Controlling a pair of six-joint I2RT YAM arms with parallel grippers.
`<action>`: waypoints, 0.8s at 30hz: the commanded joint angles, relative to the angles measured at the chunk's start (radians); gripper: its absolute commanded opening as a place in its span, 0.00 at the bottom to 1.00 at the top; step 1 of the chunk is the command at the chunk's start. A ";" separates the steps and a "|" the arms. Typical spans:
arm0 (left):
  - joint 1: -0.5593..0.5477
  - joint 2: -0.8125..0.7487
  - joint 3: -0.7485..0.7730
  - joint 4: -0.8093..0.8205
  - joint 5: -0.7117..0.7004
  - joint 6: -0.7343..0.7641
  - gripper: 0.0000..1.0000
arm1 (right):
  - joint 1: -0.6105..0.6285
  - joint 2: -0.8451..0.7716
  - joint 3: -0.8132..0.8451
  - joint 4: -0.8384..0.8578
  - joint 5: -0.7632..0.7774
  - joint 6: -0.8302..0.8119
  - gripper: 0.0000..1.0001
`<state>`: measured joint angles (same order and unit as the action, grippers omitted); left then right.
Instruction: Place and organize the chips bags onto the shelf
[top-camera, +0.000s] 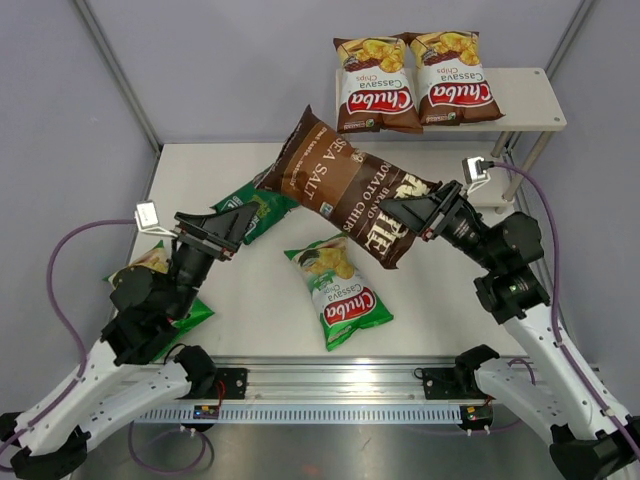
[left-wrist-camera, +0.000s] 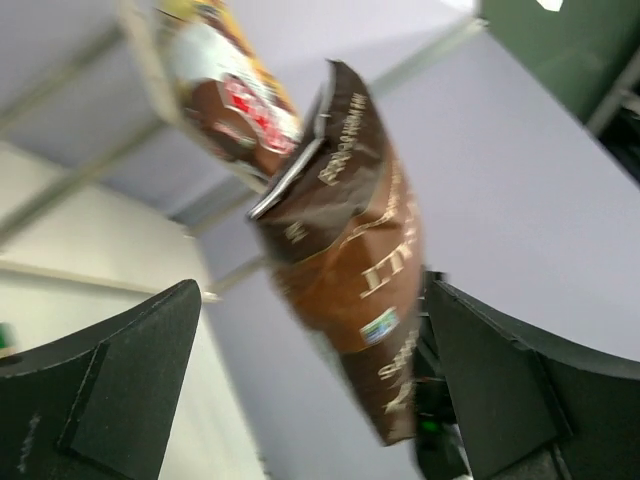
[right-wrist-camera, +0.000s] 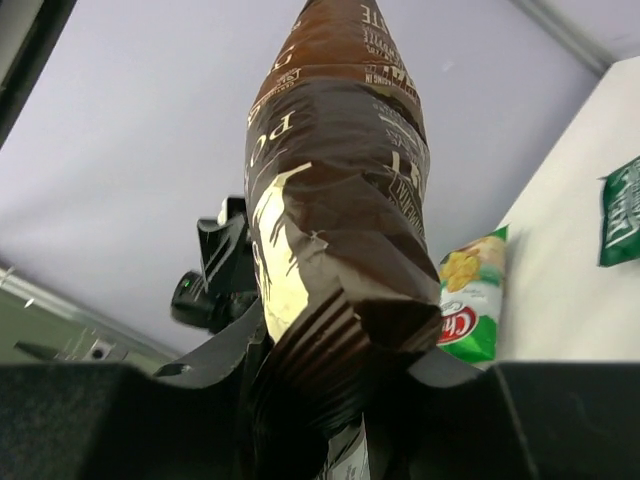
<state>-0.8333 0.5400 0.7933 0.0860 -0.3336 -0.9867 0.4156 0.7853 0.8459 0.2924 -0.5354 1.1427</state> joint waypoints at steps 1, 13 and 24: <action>0.000 -0.043 0.092 -0.334 -0.237 0.115 0.99 | -0.007 0.023 0.169 -0.129 0.124 -0.104 0.27; -0.001 -0.026 0.268 -0.821 -0.030 0.480 0.99 | -0.535 0.403 0.711 -0.266 0.037 0.104 0.24; 0.000 -0.184 0.104 -0.868 0.021 0.615 0.99 | -0.883 0.719 0.933 -0.156 0.002 0.216 0.23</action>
<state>-0.8330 0.4088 0.9398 -0.7883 -0.3187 -0.4374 -0.4202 1.4738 1.7027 0.0265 -0.5041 1.2957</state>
